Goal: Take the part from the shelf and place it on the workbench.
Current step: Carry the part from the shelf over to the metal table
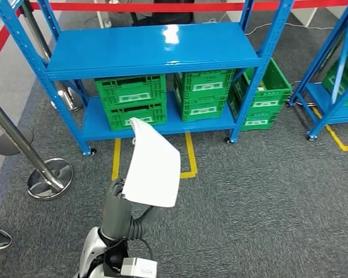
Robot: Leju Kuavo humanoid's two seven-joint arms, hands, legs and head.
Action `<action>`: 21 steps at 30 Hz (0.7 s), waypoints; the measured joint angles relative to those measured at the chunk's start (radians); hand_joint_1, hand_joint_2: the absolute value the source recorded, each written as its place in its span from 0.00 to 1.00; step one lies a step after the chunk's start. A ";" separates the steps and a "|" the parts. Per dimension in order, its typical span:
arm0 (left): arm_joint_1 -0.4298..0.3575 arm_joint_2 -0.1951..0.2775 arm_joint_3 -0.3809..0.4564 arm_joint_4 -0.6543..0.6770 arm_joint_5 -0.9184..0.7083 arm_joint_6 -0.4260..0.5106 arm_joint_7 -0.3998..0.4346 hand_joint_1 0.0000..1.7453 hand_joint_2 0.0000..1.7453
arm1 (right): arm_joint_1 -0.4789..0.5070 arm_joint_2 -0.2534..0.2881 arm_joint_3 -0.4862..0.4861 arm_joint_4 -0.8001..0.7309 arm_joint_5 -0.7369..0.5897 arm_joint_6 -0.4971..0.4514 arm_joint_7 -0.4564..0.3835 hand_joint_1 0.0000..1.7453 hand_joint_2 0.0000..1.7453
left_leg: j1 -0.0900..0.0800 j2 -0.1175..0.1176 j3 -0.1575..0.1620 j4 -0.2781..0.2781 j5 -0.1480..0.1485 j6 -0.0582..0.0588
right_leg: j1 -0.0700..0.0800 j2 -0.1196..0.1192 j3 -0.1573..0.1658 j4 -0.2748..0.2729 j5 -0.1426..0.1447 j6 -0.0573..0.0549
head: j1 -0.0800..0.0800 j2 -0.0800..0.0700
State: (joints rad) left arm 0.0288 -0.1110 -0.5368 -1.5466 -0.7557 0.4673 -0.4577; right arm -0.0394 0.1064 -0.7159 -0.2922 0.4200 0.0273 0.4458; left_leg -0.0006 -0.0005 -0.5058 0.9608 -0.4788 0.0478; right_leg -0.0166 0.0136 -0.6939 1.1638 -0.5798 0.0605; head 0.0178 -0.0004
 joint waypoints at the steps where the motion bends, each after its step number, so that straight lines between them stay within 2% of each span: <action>1: 0.000 0.000 0.000 0.002 0.000 0.000 0.000 1.00 1.00 | 0.000 0.000 -0.002 0.000 0.001 0.000 0.002 0.00 0.00 | -0.001 0.010 -0.017 0.001 0.013 -0.001 | -0.002 -0.004 -0.006 0.061 -0.024 0.005 | 0.000 0.000; 2: 0.000 0.000 0.000 0.005 0.000 0.000 0.000 1.00 1.00 | -0.001 0.000 -0.005 0.000 0.002 0.000 0.003 0.00 0.00 | -0.001 0.019 -0.033 0.004 0.025 -0.002 | -0.003 -0.005 -0.002 0.104 -0.018 0.009 | 0.001 0.000; 3: 0.000 0.000 0.000 0.007 0.000 0.000 0.001 1.00 1.00 | -0.001 0.000 -0.007 0.000 0.002 -0.001 0.003 0.00 0.00 | -0.001 0.028 -0.051 0.007 0.036 -0.004 | -0.005 -0.007 0.015 0.119 0.010 0.013 | 0.001 0.000; 4: -0.001 0.000 0.000 0.009 0.000 0.000 0.001 1.00 1.00 | -0.001 0.000 -0.010 0.000 0.003 -0.002 0.003 0.00 0.00 | -0.001 0.036 -0.068 0.012 0.046 -0.008 | -0.007 -0.011 0.049 0.099 0.045 0.016 | 0.001 0.000; 5: -0.001 0.000 0.000 0.010 0.000 0.000 0.001 1.00 1.00 | -0.003 0.000 -0.012 0.000 0.003 -0.003 0.003 0.00 0.00 | -0.001 0.043 -0.083 0.019 0.054 -0.012 | -0.010 -0.021 0.100 0.046 0.065 0.018 | 0.001 0.000; 6: -0.002 -0.001 0.000 0.010 0.001 0.000 0.001 1.00 1.00 | -0.005 0.000 -0.013 -0.001 0.003 -0.003 0.004 0.00 0.00 | -0.002 0.048 -0.096 0.028 0.062 -0.017 | -0.010 -0.034 0.166 -0.036 0.065 0.018 | 0.002 0.000; 7: -0.004 -0.002 0.000 0.010 0.001 0.001 0.002 1.00 1.00 | -0.008 0.000 -0.014 -0.002 0.004 -0.004 0.006 0.00 0.00 | -0.003 0.054 -0.106 0.036 0.070 -0.023 | -0.010 -0.044 0.223 -0.115 0.047 0.012 | 0.000 0.000; 8: -0.005 -0.003 0.000 0.010 0.001 0.001 0.002 1.00 1.00 | -0.010 0.000 -0.015 -0.002 0.005 -0.004 0.007 0.00 0.00 | -0.004 0.060 -0.111 0.041 0.079 -0.029 | -0.008 -0.051 0.260 -0.173 0.027 0.005 | 0.000 0.000; 9: -0.006 -0.003 0.000 0.010 0.001 0.001 0.002 1.00 1.00 | -0.012 0.000 -0.017 -0.003 0.005 -0.003 0.006 0.00 0.00 | -0.003 0.066 -0.115 0.042 0.088 -0.035 | -0.004 -0.050 0.275 -0.205 0.015 -0.005 | -0.001 0.000; 10: -0.006 -0.003 0.000 0.011 0.002 0.001 0.002 1.00 1.00 | -0.011 0.000 -0.018 -0.003 0.006 -0.003 0.004 0.00 0.00 | -0.001 0.070 -0.118 0.042 0.096 -0.041 | -0.002 -0.045 0.267 -0.209 0.016 -0.017 | -0.002 0.000; 11: -0.006 -0.002 0.000 0.012 0.002 0.001 0.002 1.00 1.00 | -0.009 0.000 -0.019 -0.003 0.007 -0.003 0.001 0.00 0.00 | 0.001 0.065 -0.122 0.045 0.090 -0.048 | -0.001 -0.043 0.255 -0.205 0.025 -0.027 | -0.002 0.000; 12: -0.005 -0.001 0.000 0.012 0.003 0.001 0.002 1.00 1.00 | -0.007 0.000 -0.020 -0.003 0.009 -0.004 -0.001 0.00 0.00 | 0.003 0.054 -0.128 0.058 0.063 -0.055 | -0.002 -0.040 0.244 -0.205 0.036 -0.038 | -0.004 0.000; 13: -0.004 0.000 0.000 0.013 0.004 0.001 0.002 1.00 1.00 | -0.006 0.001 -0.021 -0.002 0.012 -0.005 0.000 0.00 0.00 | 0.005 0.039 -0.136 0.088 0.016 -0.061 | -0.002 -0.039 0.229 -0.205 0.049 -0.047 | -0.006 0.000; 15: -0.001 0.002 0.001 0.015 0.008 0.001 0.002 1.00 1.00 | -0.005 0.001 -0.025 -0.003 0.016 -0.006 0.001 0.00 0.00 | 0.006 0.017 -0.151 0.197 -0.097 -0.063 | 0.001 -0.032 0.199 -0.203 0.076 -0.059 | -0.009 0.000; 16: -0.001 0.002 0.001 0.016 0.010 0.001 0.002 1.00 1.00 | -0.005 0.001 -0.027 -0.003 0.018 -0.007 0.002 0.00 0.00 | 0.005 0.014 -0.155 0.259 -0.129 -0.062 | 0.003 -0.027 0.182 -0.201 0.090 -0.060 | -0.010 0.000; 17: 0.000 0.003 0.002 0.017 0.012 0.000 0.002 1.00 1.00 | -0.006 0.001 -0.030 -0.003 0.020 -0.006 0.002 0.00 0.00 | 0.005 0.012 -0.151 0.305 -0.132 -0.060 | 0.005 -0.022 0.164 -0.197 0.105 -0.061 | -0.010 0.000; 18: 0.000 0.003 0.002 0.018 0.014 0.000 0.002 1.00 1.00 | -0.006 0.001 -0.032 -0.003 0.021 -0.006 0.002 0.00 0.00 | 0.004 0.011 -0.137 0.324 -0.112 -0.056 | 0.007 -0.016 0.145 -0.190 0.118 -0.061 | -0.010 0.000; 19: 0.000 0.002 0.002 0.018 0.015 0.000 0.002 1.00 1.00 | -0.006 0.001 -0.034 -0.003 0.022 -0.006 0.002 0.00 0.00 | 0.002 0.008 -0.107 0.305 -0.079 -0.051 | 0.009 -0.010 0.123 -0.183 0.129 -0.060 | -0.010 0.000; 20: 0.000 0.002 0.002 0.018 0.016 0.000 0.002 1.00 1.00 | -0.006 0.002 -0.036 -0.003 0.022 -0.006 0.002 0.00 0.00 | 0.000 0.000 -0.063 0.256 -0.051 -0.044 | 0.010 -0.004 0.104 -0.175 0.139 -0.058 | -0.010 0.000; 21: 0.000 0.002 0.002 0.018 0.016 0.000 0.002 1.00 1.00 | -0.006 0.004 -0.037 -0.003 0.023 -0.006 0.002 0.00 0.00 | -0.002 -0.014 -0.011 0.184 -0.045 -0.034 | 0.012 0.002 0.088 -0.168 0.148 -0.056 | -0.010 0.000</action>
State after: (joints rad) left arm 0.0285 -0.1091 -0.5352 -1.5286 -0.7392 0.4668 -0.4559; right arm -0.0459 0.1101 -0.7525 -0.2956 0.4426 0.0215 0.4477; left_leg -0.0028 -0.0143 -0.5169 1.1450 -0.5233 0.0136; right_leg -0.0047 0.0160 -0.6058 0.9963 -0.4318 0.0046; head 0.0083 -0.0004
